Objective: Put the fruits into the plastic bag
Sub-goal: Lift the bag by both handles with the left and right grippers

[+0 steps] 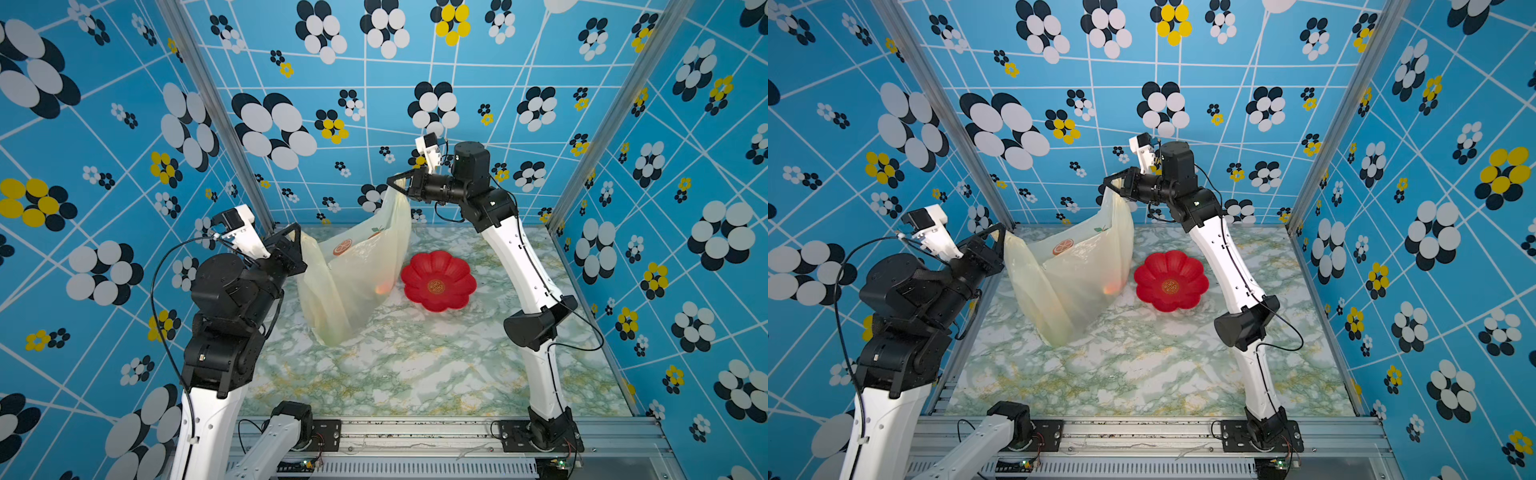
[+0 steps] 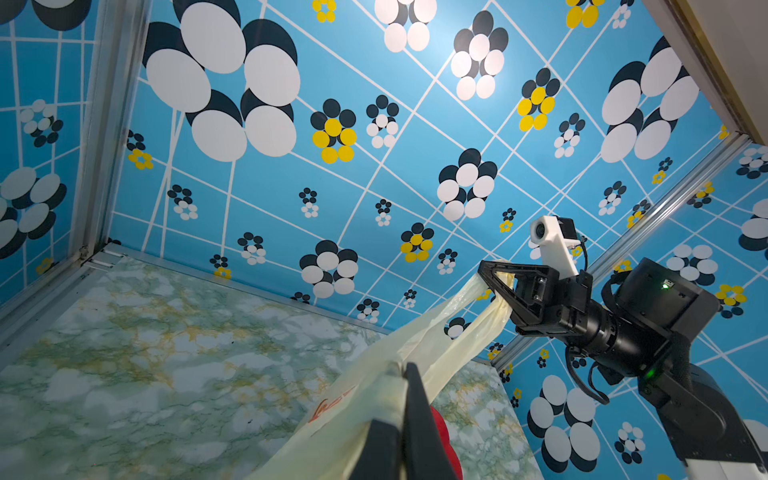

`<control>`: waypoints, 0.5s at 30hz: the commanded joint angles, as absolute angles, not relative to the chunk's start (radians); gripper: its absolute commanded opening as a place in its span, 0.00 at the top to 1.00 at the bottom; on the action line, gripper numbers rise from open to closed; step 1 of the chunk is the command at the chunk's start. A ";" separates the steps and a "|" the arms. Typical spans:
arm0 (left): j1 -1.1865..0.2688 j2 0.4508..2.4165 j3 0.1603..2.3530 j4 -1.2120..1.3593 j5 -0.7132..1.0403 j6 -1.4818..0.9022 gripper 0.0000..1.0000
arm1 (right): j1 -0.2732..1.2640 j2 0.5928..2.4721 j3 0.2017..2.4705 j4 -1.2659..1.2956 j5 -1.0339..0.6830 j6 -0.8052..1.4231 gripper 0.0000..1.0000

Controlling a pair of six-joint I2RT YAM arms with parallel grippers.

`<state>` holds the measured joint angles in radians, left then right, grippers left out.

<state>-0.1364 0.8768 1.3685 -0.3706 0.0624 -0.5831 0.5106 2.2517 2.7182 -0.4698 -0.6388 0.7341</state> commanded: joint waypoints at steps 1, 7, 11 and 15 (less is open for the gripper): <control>-0.113 0.906 1.357 -0.218 0.059 -0.586 1.00 | 0.473 2.309 2.749 -0.273 -0.630 0.819 1.00; -0.053 0.998 1.275 -0.054 0.125 -0.648 1.00 | 0.415 2.424 2.806 -0.115 -0.520 0.841 1.00; -0.040 1.074 1.251 0.047 0.162 -0.682 1.00 | 0.374 2.477 2.847 -0.048 -0.463 0.864 1.00; -0.043 1.142 1.244 0.140 0.218 -0.740 1.00 | 0.339 2.476 2.846 -0.044 -0.454 0.865 1.00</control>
<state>-0.0517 1.1347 1.2400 -0.0395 0.1650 -0.6891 0.3676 2.4943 2.8006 -0.1429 -0.5034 0.8516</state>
